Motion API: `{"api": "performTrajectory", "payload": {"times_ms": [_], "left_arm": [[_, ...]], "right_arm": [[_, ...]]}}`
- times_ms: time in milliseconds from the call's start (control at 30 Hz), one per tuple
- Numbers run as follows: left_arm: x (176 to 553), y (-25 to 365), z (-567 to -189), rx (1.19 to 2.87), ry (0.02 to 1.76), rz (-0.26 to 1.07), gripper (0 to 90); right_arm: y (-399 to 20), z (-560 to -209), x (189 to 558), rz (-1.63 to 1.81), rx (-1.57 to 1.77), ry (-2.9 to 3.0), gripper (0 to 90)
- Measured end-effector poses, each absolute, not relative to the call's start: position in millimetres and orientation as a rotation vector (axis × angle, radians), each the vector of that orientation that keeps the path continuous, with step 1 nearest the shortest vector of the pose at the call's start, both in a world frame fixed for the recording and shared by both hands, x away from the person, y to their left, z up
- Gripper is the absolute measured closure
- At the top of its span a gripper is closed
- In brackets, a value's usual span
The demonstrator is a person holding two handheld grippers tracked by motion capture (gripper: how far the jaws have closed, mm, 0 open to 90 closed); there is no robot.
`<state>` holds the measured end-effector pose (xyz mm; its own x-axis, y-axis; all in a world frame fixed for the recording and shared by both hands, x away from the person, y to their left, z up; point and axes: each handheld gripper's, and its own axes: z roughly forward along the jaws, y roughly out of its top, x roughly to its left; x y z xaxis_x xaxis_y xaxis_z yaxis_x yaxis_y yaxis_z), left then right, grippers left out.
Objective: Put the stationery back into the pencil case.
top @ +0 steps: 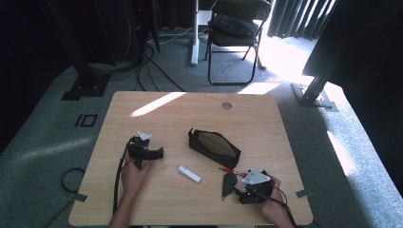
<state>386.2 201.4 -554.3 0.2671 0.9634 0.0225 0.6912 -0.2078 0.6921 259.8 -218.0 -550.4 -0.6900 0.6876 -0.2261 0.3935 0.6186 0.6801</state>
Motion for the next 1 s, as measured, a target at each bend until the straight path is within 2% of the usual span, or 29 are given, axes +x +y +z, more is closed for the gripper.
{"api": "performTrajectory", "payload": {"times_ms": [600,733,1000], "left_arm": [[386.2,201.5,-554.3,1.977,1.489,0.625,2.0],[386.2,201.4,-554.3,1.977,1.488,0.624,2.0],[386.2,201.4,-554.3,1.977,1.488,0.624,2.0]], "right_arm": [[-191.9,-550.7,265.0,0.874,0.761,2.415,14.5],[-189.6,-550.2,267.2,0.888,0.761,2.413,18.6],[-188.6,-551.1,266.3,0.925,0.743,2.454,32.8]]}}
